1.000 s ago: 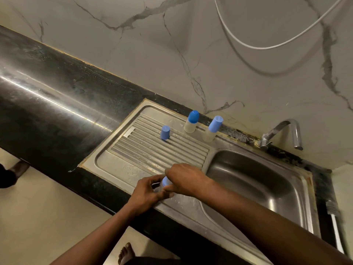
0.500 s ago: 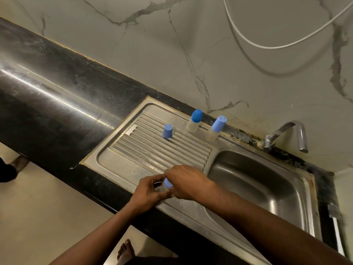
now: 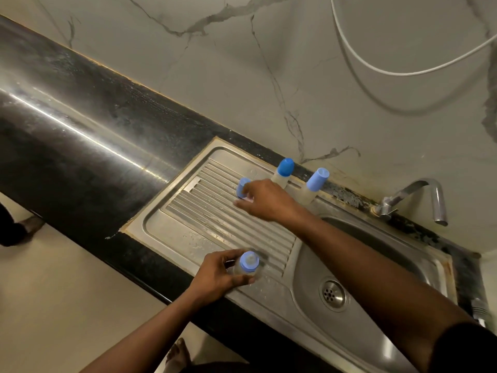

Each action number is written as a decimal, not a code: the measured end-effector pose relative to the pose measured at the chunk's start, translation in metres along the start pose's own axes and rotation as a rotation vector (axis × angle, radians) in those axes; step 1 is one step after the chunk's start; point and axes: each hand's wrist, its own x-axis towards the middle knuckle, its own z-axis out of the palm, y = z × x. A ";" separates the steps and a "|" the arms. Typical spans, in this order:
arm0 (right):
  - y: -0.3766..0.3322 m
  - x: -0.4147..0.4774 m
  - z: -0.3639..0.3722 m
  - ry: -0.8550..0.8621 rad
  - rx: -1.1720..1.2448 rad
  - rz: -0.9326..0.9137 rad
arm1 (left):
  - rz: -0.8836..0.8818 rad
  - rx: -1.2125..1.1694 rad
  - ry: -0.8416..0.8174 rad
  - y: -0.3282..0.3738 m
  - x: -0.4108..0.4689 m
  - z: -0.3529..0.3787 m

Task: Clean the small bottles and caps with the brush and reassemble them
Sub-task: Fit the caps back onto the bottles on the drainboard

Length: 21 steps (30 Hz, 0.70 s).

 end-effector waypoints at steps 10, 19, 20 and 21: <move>0.024 0.095 0.032 -0.016 -0.121 0.163 | -0.013 0.039 -0.003 -0.003 0.005 -0.001; 0.026 0.080 0.022 0.060 -0.057 0.118 | 0.008 0.066 -0.016 -0.004 0.006 -0.003; 0.025 0.070 0.014 0.080 -0.011 0.100 | 0.006 0.069 -0.017 -0.003 0.005 -0.003; 0.024 0.060 0.006 0.098 0.049 0.079 | 0.000 0.071 -0.018 -0.003 0.005 -0.003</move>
